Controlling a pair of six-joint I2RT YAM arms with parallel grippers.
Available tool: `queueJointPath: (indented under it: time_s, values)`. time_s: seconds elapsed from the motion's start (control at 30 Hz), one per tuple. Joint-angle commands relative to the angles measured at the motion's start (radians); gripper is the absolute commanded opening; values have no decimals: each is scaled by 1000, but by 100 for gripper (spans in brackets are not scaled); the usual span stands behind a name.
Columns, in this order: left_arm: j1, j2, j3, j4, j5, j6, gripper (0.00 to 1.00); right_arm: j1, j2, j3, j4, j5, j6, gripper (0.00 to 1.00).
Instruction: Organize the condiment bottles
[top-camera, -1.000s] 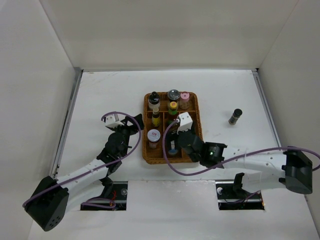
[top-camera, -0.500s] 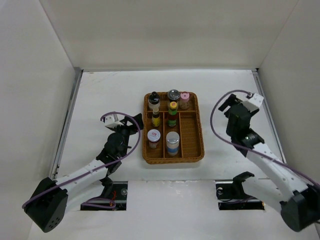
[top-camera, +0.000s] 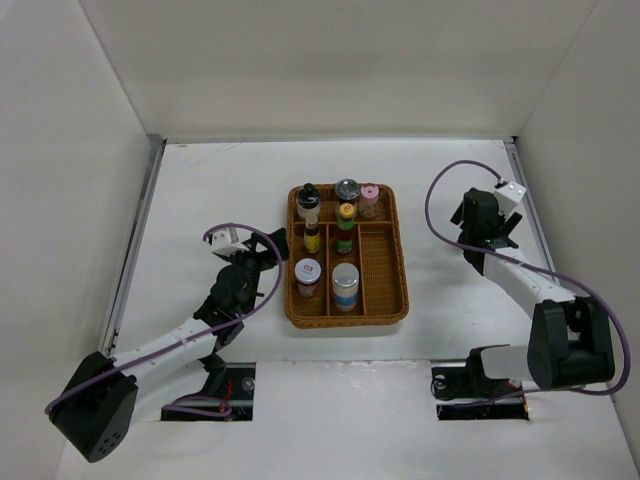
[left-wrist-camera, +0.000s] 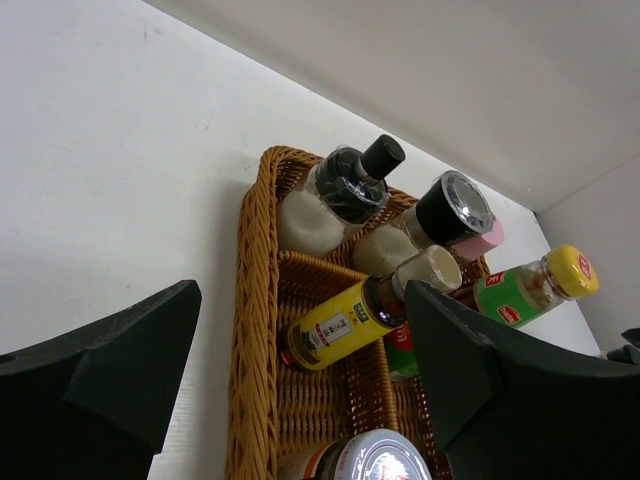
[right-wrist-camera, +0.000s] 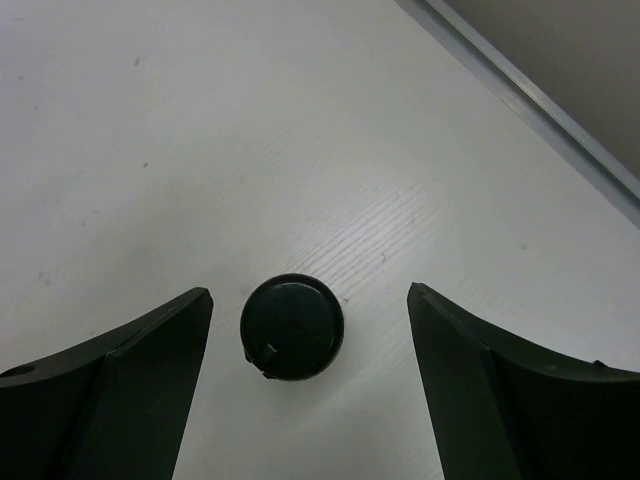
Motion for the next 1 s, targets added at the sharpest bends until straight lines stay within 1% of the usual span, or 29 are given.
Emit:
queueJointPath:
  time_s: [0.0,0.2,0.33,0.4,0.43,0.5,0.6,0.77,0.9,0.97]
  values:
    - [1,14,-5,50,15,-13,83,-14,29,48,82,-79,-31,85]
    - [2,36,1,55,18,-17,83,-20,63,48,90,-88,-24,78]
    - [-1,41,1,61,18,-17,83,-20,80,49,99,-81,-14,59]
    - [2,35,-2,61,18,-17,83,-18,77,49,107,-78,-13,44]
    - [5,33,-3,61,18,-17,83,-14,65,48,110,-73,-13,39]
    - [8,33,-3,60,18,-17,83,-6,22,34,134,-56,-22,32]
    - [7,18,-3,55,18,-17,83,64,-59,14,154,-32,-46,30]
    - [8,33,-2,56,19,-17,83,268,-194,12,109,-29,-82,32]
    - [11,35,-2,60,19,-17,83,449,-218,40,95,-30,-77,32]
    - [13,38,-3,60,15,-17,83,514,-201,63,107,-36,-77,33]
